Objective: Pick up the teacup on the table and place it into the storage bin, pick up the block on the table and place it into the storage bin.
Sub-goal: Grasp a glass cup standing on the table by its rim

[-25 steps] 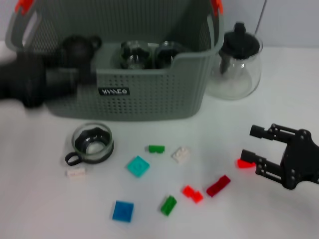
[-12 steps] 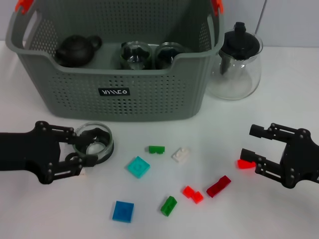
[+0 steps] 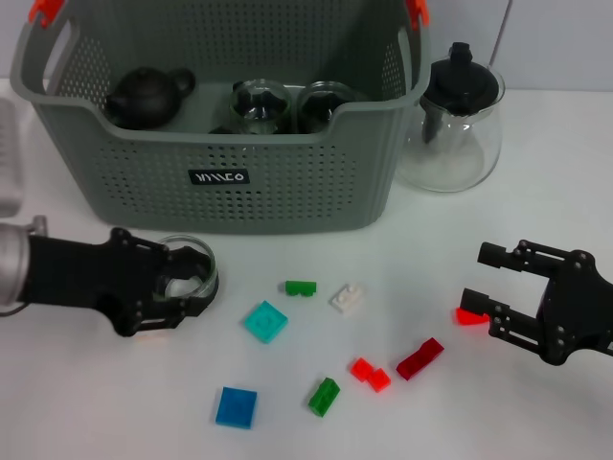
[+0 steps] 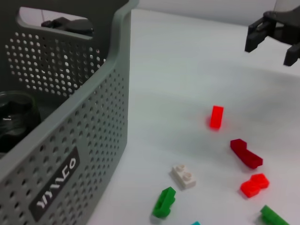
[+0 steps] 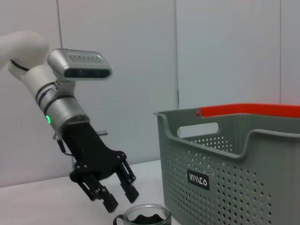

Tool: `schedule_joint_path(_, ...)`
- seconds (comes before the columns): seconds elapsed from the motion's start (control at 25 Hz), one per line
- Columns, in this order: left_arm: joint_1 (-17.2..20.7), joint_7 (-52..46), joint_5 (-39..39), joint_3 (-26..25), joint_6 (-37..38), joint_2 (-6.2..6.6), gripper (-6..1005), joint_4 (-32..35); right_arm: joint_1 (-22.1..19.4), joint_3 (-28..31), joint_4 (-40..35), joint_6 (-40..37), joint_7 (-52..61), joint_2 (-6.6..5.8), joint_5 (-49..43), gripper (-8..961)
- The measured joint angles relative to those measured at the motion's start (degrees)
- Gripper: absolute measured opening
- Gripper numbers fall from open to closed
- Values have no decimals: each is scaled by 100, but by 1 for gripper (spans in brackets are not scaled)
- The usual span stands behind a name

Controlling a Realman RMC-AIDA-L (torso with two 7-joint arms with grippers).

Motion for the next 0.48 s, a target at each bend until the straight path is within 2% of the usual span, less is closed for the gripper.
schedule_joint_path(0.28, -171, -15, 314, 468, -795, 2, 439, -416, -18, 0, 0, -34, 1, -2, 2, 594)
schedule_joint_path(0.48, -137, -39, 425, 654, -1003, -13, 436, -499, -51, 0, -1, -39, 1, -3, 1, 594)
